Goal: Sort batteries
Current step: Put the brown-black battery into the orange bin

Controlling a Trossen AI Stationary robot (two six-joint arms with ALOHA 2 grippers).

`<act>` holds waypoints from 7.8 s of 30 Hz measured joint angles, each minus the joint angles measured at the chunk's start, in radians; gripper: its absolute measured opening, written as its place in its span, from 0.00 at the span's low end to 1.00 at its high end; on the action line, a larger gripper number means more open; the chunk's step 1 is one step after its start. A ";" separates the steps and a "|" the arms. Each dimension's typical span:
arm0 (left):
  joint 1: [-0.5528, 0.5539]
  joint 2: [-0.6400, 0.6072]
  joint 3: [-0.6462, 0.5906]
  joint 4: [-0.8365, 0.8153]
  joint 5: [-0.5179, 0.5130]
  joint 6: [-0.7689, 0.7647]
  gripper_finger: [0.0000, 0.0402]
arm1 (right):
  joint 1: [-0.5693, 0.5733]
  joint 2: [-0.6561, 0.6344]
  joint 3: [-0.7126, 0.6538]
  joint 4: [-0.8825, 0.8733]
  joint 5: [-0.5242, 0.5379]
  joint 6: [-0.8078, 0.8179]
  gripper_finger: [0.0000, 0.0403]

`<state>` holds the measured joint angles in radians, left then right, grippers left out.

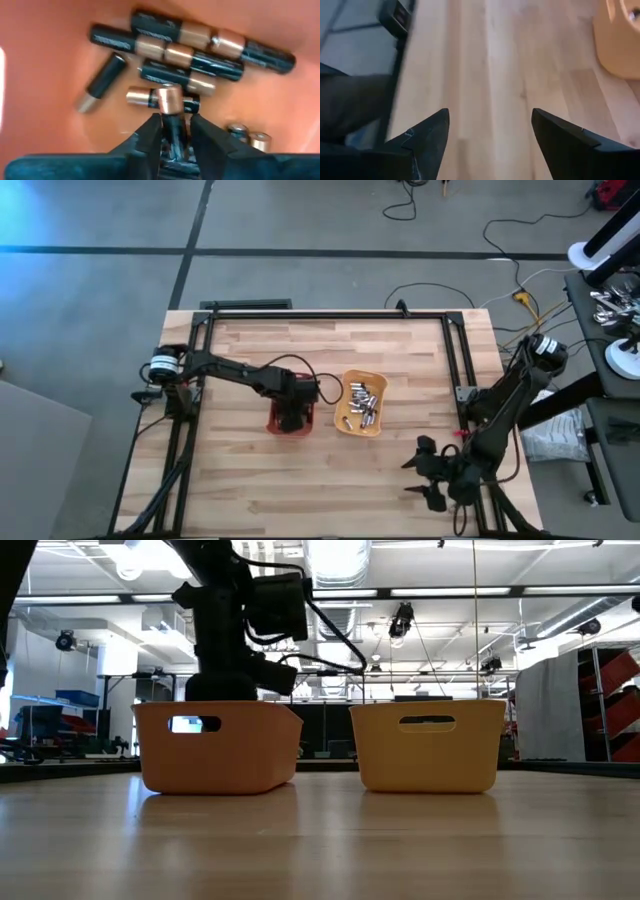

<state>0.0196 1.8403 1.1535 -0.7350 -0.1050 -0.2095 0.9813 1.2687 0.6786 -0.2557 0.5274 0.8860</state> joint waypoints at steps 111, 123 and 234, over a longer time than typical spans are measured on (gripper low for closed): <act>-0.674 0.185 -0.268 1.973 -0.487 0.160 0.37 | 0.055 0.482 0.495 -0.561 -0.313 0.318 0.09; -0.700 0.058 -0.356 1.968 -0.487 0.167 0.37 | -0.039 0.435 0.491 -0.387 0.157 0.036 0.10; 0.003 -0.029 -0.065 0.212 -0.058 -0.333 0.10 | -0.096 0.364 0.111 -0.102 0.273 0.314 0.70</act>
<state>0.0223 1.8114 1.0885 -0.5232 -0.1634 -0.5426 0.8856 1.6325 0.7891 -0.3579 0.8007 1.1999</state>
